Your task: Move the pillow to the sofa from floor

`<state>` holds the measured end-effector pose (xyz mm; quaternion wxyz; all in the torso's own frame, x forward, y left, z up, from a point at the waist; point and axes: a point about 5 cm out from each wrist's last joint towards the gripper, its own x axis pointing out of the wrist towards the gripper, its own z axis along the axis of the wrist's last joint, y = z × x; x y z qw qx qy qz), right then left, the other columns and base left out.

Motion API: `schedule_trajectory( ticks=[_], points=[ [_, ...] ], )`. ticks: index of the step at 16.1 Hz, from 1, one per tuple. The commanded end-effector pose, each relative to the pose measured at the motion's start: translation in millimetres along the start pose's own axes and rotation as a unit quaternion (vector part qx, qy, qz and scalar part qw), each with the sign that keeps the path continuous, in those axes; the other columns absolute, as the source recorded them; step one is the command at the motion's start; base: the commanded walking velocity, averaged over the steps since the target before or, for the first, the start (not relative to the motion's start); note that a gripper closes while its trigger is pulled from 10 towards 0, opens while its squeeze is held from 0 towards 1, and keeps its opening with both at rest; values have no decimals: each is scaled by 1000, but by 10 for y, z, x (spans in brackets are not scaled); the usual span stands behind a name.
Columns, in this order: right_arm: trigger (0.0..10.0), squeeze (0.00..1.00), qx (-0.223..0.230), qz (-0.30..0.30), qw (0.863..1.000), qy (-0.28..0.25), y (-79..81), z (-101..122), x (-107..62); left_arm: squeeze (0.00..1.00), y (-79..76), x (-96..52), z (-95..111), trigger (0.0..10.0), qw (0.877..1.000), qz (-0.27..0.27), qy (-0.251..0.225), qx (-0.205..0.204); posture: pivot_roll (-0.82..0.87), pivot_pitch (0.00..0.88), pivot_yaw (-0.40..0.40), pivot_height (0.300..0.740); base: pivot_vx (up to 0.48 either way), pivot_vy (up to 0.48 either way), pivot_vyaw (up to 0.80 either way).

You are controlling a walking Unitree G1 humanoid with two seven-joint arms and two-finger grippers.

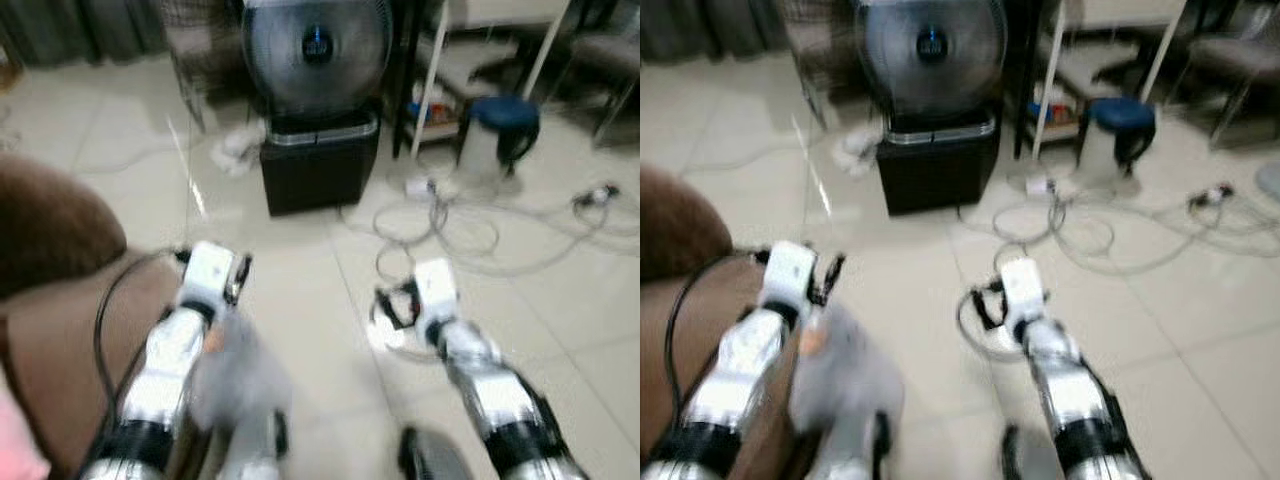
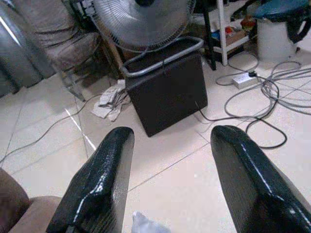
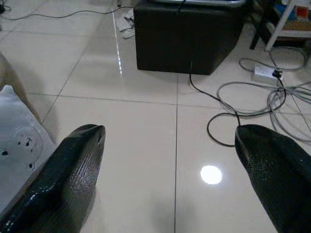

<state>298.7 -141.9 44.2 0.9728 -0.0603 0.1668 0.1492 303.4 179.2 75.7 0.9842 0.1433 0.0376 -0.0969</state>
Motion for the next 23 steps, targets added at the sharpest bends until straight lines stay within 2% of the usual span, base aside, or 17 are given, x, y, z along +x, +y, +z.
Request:
schedule_trajectory(
  ticks=[1, 4, 8, 13, 14, 16, 17, 18, 20, 22, 23],
  points=[
    [10000, 0, 2, -9, 1000, 4, -64, -6, -15, 0, -19, 2, -18, 10000, 1000, -6, 6, 3, 35, 0, 37, 613, 0, 0, 0],
    [10000, 0, 4, -9, 1000, 7, -63, -10, -13, 0, -24, 4, -27, 10000, 1000, -11, 10, 4, 36, 0, 37, 609, 0, 0, 0],
    [10000, 0, 5, -8, 1000, 8, -55, -12, -10, 0, -12, 10, -42, 10000, 1000, -13, 15, 8, 32, 0, 39, 579, 0, 0, 0],
    [10000, 0, -19, -5, 1000, 7, -106, 25, -13, 0, -50, 113, -36, 10000, 999, -27, 30, -1, 8, 0, 53, 574, 0, 0, 0],
    [10000, 0, -33, 7, 999, 13, -108, 31, -10, 0, -70, 143, -48, 10000, 999, -33, 38, -7, 6, 0, 51, 574, 0, 0, 0],
    [10000, 0, -56, 37, 998, 23, -115, 67, -6, 0, -107, 247, -64, 10000, 995, -49, 66, -50, 23, 0, 30, 574, 0, 0, 0],
    [10000, 0, -65, 56, 996, 21, -108, 113, 2, 1000, -116, 310, -61, 10000, 992, -52, 86, -72, 30, 0, 24, 574, 0, 0, 0],
    [10000, 0, -70, 66, 995, 18, -100, 140, 2, 1000, -117, 337, -61, 10000, 991, -52, 96, -79, 35, 0, 20, 574, 0, 0, 0],
    [10000, 0, -77, 126, 989, 13, -56, 233, -3, 1000, -65, 422, -70, 10000, 987, -25, 132, -83, 34, 0, 22, 574, 0, 0, 0],
    [10000, 0, -92, 170, 981, 11, -19, 267, -40, 1000, -28, 434, -110, 10000, 984, -8, 152, -95, 41, 0, 15, 574, 0, 0, 0],
    [10000, 0, -93, 195, 976, 6, 38, 286, -91, 1000, 6, 392, -183, 10000, 981, -1, 170, -88, 51, 0, 3, 574, 0, 0, 0]
  ],
)
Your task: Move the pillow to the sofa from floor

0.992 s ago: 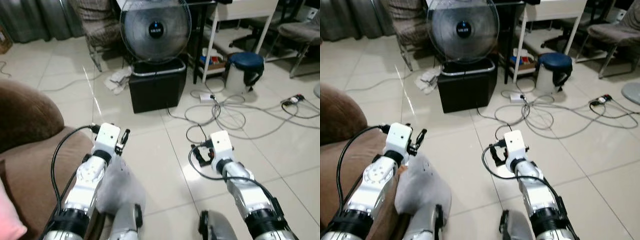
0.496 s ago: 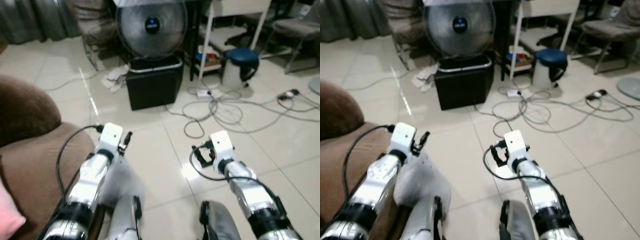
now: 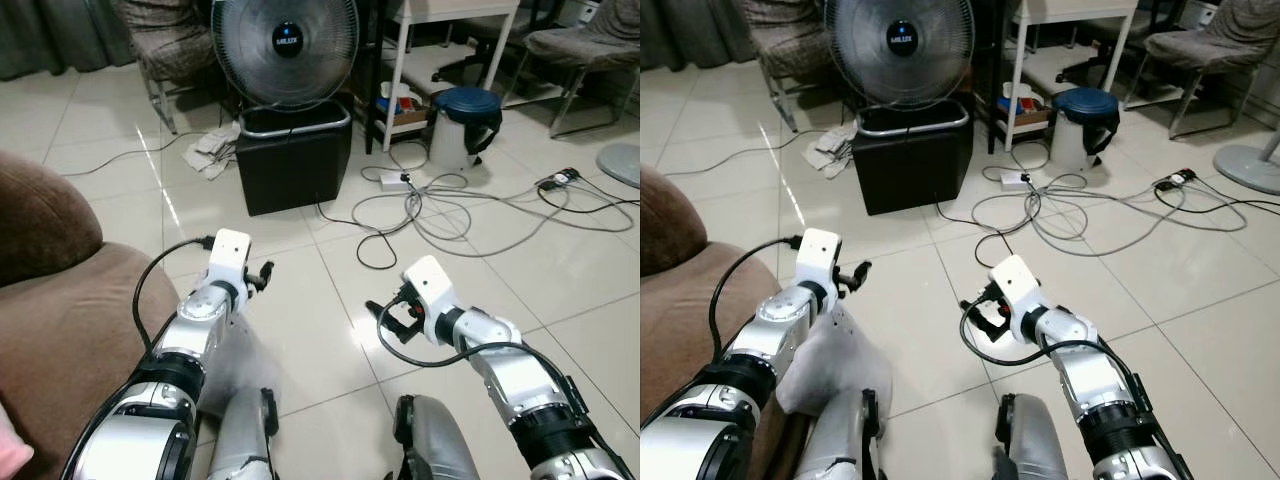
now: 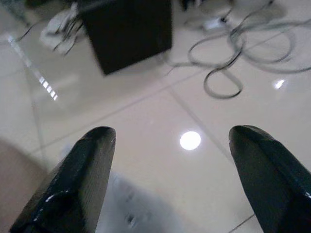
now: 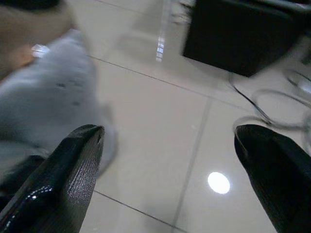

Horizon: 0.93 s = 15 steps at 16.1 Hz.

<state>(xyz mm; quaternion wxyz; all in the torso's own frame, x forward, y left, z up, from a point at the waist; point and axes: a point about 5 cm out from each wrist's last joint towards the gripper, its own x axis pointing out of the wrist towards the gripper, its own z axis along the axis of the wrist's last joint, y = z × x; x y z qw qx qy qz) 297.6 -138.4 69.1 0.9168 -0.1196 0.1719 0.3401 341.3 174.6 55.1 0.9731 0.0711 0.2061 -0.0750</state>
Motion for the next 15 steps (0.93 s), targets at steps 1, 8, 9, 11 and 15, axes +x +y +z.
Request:
schedule_trajectory(
  ticks=[1, 8, 9, 11, 15],
  points=[
    [10000, 0, -2, 23, 1000, -6, 51, 54, 2, 1000, 88, -21, -97, 10000, 999, 22, 29, 8, 55, 23, 5, 574, 0, 0, 0],
    [10000, 0, -7, 61, 997, -38, 302, 164, -38, 1000, 445, -180, -435, 10000, 990, 118, 72, -37, 51, 256, -4, 574, 0, 0, 0],
    [10000, 0, -11, 67, 997, -37, 334, 188, -68, 1000, 466, -200, -473, 10000, 989, 123, 73, -46, 42, 287, -14, 574, 0, 0, 0],
    [10000, 0, -20, 79, 996, -30, 372, 193, -108, 1000, 503, -241, -558, 10000, 985, 145, 80, -52, 29, 315, -30, 574, 0, 0, 0],
    [10000, 0, -28, 109, 993, -23, 521, 183, -163, 1000, 621, -357, -703, 10000, 975, 208, 76, -19, 1, 341, -62, 574, 0, 0, 0]
  ],
)
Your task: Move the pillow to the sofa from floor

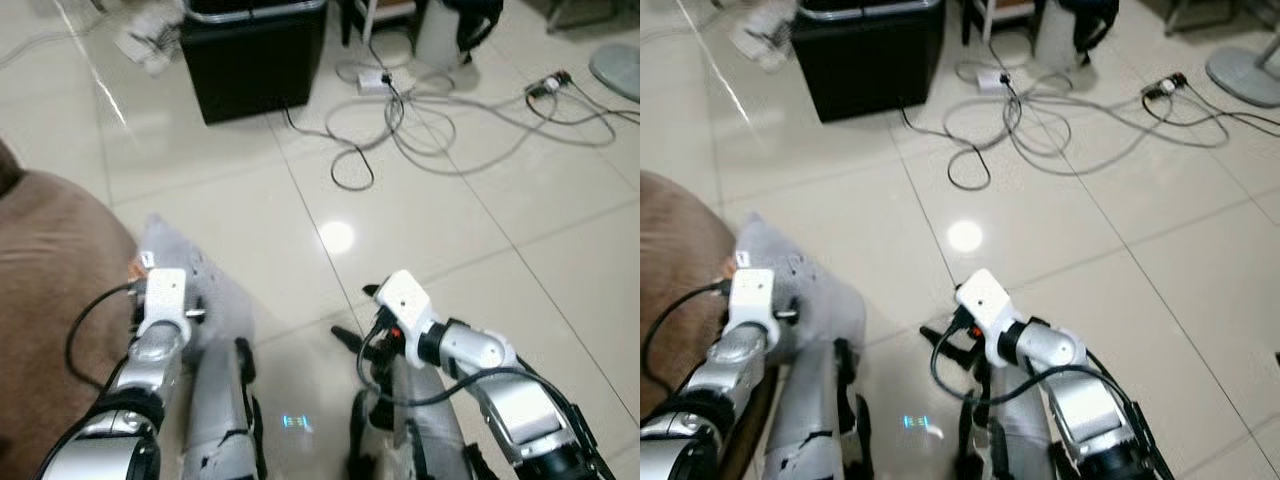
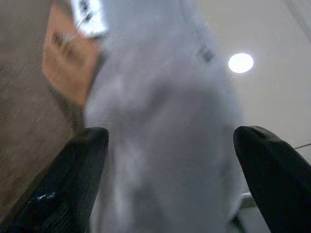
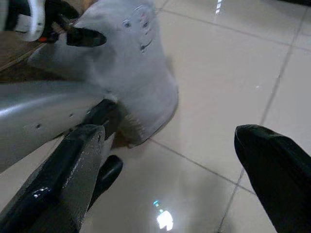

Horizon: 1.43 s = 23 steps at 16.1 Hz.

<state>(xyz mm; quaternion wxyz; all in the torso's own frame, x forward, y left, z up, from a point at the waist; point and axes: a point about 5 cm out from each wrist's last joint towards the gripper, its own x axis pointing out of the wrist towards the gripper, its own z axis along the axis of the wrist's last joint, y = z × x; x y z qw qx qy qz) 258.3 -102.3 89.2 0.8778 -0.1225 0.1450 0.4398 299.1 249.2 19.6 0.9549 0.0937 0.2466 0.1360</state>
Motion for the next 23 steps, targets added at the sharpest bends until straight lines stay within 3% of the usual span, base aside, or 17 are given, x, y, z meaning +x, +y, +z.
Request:
schedule_trajectory(
  ticks=[1, 6, 7, 8, 9, 10, 11, 12, 13, 23],
  points=[
    [10000, 0, 1, 21, 1000, 9, 89, -19, -8, 1000, 100, -34, -134, 10000, 999, 31, 12, 4, -3, 343, -66, 574, 0, 0, 0],
    [10000, 0, -13, 51, 998, 19, 217, 15, 2, 1000, 184, -94, -362, 10000, 996, 67, 54, 17, -21, 340, -59, 574, 0, 0, 0],
    [10000, 0, -13, 53, 998, 20, 224, 15, 0, 1000, 186, -101, -390, 10000, 996, 68, 62, 8, -23, 341, -59, 574, 0, 0, 0],
    [10000, 0, -13, 52, 998, 23, 242, 3, -16, 1000, 162, -122, -471, 10000, 994, 58, 82, -51, -24, 343, -56, 574, 0, 0, 0],
    [10000, 0, -12, 51, 998, 24, 245, -1, -21, 1000, 153, -125, -482, 10000, 993, 55, 84, -66, -24, 343, -56, 574, 0, 0, 0],
    [10000, 0, -10, 47, 999, 25, 256, -9, -31, 247, 144, -127, -485, 8235, 992, 49, 82, -87, -24, 341, -50, 574, 0, 0, 0],
    [10000, 0, -9, 44, 999, 25, 268, -8, -33, 63, 151, -124, -478, 7137, 991, 48, 79, -99, -23, 342, -48, 574, 0, 0, 0],
    [10000, 0, -7, 43, 999, 25, 283, -7, -37, 0, 162, -123, -479, 3216, 991, 48, 80, -99, -23, 342, -48, 574, 0, 0, 0],
    [10000, 0, -5, 43, 999, 25, 300, -7, -37, 0, 181, -124, -487, 0, 990, 51, 84, -99, -21, 338, -43, 574, 0, 0, 0],
    [10000, 0, -3, 38, 999, 23, 296, 31, -13, 0, 100, -115, -464, 0, 989, 13, 81, -121, -19, 331, -34, 574, 0, 0, 0]
  ],
)
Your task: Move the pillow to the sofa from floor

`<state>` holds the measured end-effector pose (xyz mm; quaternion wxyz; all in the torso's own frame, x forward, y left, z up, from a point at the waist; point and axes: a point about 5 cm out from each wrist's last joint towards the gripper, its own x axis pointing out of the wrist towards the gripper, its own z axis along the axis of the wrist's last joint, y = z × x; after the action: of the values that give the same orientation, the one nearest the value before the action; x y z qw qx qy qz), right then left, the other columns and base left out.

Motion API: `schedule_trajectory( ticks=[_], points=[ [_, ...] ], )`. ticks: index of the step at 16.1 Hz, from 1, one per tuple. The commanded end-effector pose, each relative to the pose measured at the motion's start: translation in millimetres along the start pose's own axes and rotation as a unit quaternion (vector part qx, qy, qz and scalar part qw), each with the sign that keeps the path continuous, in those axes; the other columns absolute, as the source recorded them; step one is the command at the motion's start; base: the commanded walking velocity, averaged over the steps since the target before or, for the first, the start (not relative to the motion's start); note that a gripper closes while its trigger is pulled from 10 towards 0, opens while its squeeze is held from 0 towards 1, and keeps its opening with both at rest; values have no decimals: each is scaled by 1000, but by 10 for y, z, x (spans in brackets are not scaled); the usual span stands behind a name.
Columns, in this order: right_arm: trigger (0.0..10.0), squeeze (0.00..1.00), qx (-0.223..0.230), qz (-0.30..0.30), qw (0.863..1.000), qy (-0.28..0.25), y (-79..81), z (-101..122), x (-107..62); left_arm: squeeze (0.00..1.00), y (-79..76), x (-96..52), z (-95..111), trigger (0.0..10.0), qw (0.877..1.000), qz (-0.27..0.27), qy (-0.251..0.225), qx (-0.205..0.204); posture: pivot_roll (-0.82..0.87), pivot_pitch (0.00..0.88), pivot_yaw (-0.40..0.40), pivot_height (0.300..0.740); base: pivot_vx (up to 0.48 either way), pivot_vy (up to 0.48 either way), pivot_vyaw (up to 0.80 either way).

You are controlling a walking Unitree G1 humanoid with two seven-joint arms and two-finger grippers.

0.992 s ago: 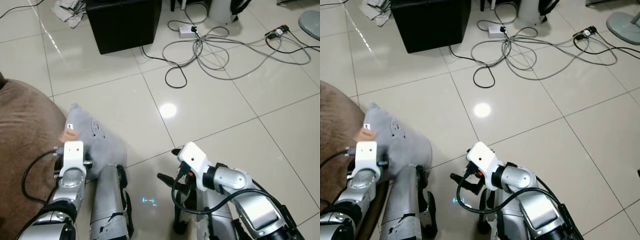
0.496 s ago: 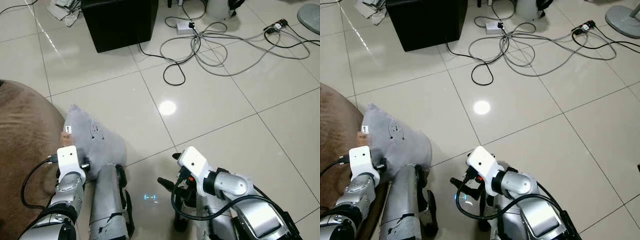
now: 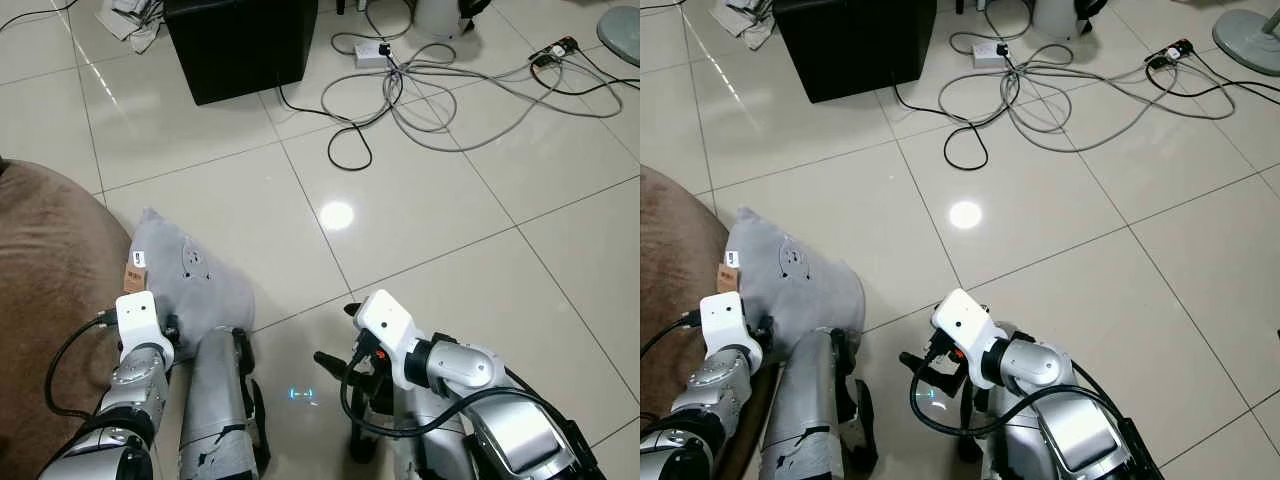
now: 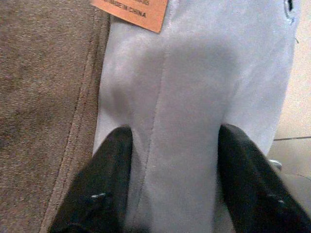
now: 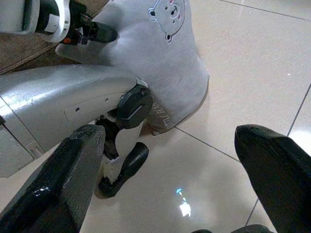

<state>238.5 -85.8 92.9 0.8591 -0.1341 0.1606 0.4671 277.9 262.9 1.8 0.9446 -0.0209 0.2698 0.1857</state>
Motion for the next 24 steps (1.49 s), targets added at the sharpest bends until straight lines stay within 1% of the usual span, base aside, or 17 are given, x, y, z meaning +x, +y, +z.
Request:
schedule_trajectory(
  ticks=[1, 3, 7, 13, 16, 18, 19, 20, 21, 22, 24],
  points=[
    [10000, 0, 7, 5, 1000, 4, 45, -30, 3, 0, 6, -40, -197, 0, 999, -6, 36, 0, -17, 329, -30, 574, 0, 0, 0],
    [10000, 0, 8, 3, 1000, 2, 47, -25, 28, 0, -28, -42, -199, 0, 999, -21, 36, -3, -16, 325, -25, 574, 0, 0, 0],
    [10000, 0, 10, -5, 1000, 1, 29, -28, 39, 0, -57, -40, -197, 0, 999, -31, 38, -4, -14, 319, -13, 574, 0, 0, 0],
    [10000, 0, 11, -28, 1000, -3, -56, -42, 62, 0, -159, -27, -136, 0, 998, -54, 31, 1, -5, 273, 24, 574, 0, 0, 0],
    [10000, 0, 15, -45, 999, -4, -94, -90, 72, 0, -282, -23, -83, 0, 997, -80, 21, -12, 12, 236, 30, 574, 0, 0, 0],
    [10000, 0, 18, -68, 998, 3, -172, -159, 71, 0, -399, -31, -62, 0, 994, -106, 16, -13, 31, 197, 39, 574, 0, 0, 0],
    [10000, 0, 22, -90, 996, 7, -242, -209, 61, 0, -536, -46, -26, 0, 989, -145, 6, -5, 36, 166, 42, 574, 0, 0, 0],
    [10000, 0, 25, -112, 993, 9, -307, -243, 41, 0, -690, -72, 32, 0, 981, -196, -12, -1, 39, 136, 44, 574, 0, 0, 0],
    [10000, 0, 31, -132, 991, 7, -377, -255, 24, 0, -836, -106, 105, 0, 969, -246, -33, -4, 41, 106, 47, 574, 0, 0, 0],
    [10000, 0, 35, -141, 989, 5, -438, -264, 29, 0, -906, -117, 146, 0, 964, -264, -39, -3, 38, 71, 55, 574, 0, 0, 0],
    [10000, 0, 62, -206, 976, -20, -628, -218, -21, 0, -1121, -175, 428, 0, 940, -326, -99, -6, 28, 7, 62, 574, 0, 0, 0]
  ],
)
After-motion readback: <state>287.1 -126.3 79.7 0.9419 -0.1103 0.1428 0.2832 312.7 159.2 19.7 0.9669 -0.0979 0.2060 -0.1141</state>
